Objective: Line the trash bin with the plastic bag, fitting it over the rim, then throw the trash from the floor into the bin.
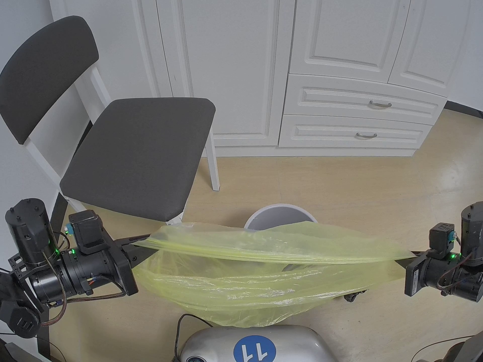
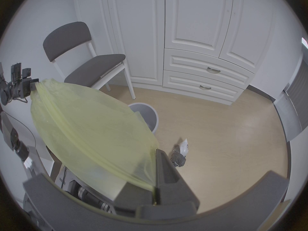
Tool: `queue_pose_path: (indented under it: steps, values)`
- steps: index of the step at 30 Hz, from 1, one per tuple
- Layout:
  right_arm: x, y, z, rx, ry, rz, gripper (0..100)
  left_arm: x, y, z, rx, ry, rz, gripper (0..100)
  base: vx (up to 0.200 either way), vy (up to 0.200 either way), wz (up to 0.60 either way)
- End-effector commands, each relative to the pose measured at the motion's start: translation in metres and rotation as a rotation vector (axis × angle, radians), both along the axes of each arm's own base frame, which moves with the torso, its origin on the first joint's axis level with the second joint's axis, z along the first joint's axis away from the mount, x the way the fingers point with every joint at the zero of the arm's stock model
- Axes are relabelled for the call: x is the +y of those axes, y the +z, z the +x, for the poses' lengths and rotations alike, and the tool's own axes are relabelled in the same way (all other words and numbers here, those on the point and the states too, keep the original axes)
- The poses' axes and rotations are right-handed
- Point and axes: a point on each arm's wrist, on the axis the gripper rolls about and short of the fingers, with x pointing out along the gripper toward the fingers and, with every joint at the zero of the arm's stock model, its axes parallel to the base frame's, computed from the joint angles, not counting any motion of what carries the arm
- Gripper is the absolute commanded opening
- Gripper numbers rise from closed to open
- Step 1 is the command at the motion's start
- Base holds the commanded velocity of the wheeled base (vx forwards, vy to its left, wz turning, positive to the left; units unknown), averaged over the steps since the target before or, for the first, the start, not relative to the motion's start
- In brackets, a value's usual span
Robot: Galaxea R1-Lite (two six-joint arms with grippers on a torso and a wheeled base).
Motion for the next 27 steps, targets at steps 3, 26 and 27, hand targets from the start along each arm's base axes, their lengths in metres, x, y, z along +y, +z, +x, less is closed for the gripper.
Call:
queue_pose_path:
  steps: [3, 26, 27]
  values:
    - [-0.002, 0.013, -0.008, -0.049, 0.088, 0.056, 0, -0.009, 0.004, 0.012, -0.015, -0.016, -0.002, 0, 0.0, 0.0, 0.0]
    - [0.037, 0.022, 0.021, -0.075, 0.343, 0.101, 0, -0.106, 0.015, 0.038, -0.171, -0.257, 0.052, 0, 0.0, 0.0, 0.0]
    - [0.043, 0.018, 0.022, -0.071, 0.348, 0.141, 0, -0.112, 0.015, 0.042, -0.175, -0.231, 0.053, 0, 0.0, 0.0, 0.0]
